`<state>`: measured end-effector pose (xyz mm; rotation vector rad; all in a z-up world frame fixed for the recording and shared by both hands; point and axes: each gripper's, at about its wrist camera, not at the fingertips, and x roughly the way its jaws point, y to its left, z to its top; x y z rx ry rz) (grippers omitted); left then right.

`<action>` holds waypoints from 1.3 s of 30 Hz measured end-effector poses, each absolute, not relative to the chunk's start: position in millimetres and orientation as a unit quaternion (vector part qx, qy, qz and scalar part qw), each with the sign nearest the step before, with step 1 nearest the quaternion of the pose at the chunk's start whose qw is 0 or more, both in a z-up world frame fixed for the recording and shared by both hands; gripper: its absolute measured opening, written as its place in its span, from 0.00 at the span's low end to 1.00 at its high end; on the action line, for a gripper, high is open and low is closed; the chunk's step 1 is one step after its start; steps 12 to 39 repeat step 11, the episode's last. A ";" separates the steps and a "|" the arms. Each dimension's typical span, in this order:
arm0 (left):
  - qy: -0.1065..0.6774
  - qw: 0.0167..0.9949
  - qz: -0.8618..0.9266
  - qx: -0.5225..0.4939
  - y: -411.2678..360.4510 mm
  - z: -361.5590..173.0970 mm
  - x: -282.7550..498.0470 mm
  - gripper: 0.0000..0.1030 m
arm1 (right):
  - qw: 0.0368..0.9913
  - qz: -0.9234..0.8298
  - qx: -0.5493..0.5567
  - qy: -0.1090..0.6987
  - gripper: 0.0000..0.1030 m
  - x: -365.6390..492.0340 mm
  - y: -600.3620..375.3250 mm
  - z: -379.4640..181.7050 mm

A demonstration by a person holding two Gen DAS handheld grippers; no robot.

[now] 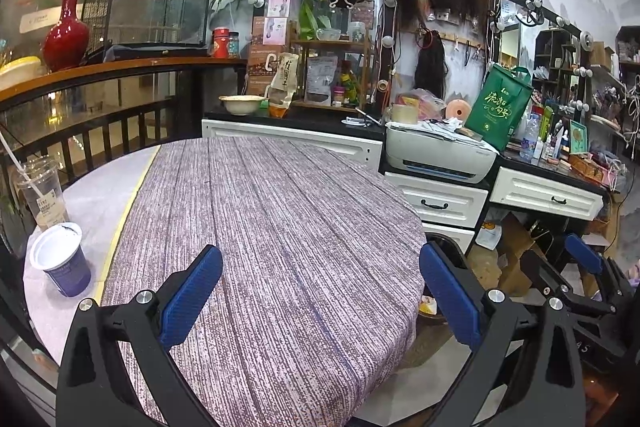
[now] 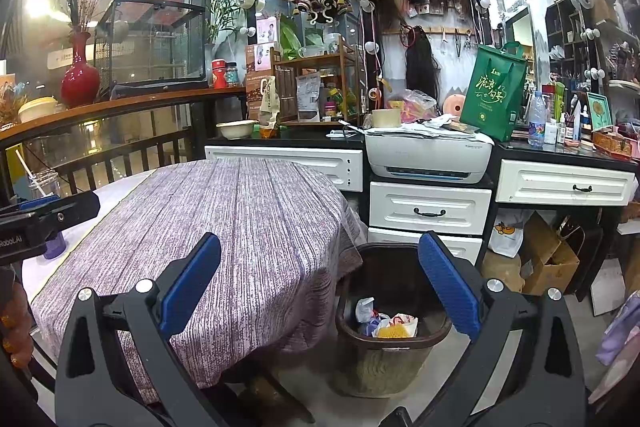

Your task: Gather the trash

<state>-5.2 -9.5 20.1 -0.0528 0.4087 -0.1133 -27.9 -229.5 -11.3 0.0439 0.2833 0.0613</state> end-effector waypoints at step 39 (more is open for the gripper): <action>0.226 0.972 -0.054 -0.022 -6.7 17.9 0.2 0.95 | 0.988 0.032 0.022 0.147 0.94 -25.9 -233.6 -11.3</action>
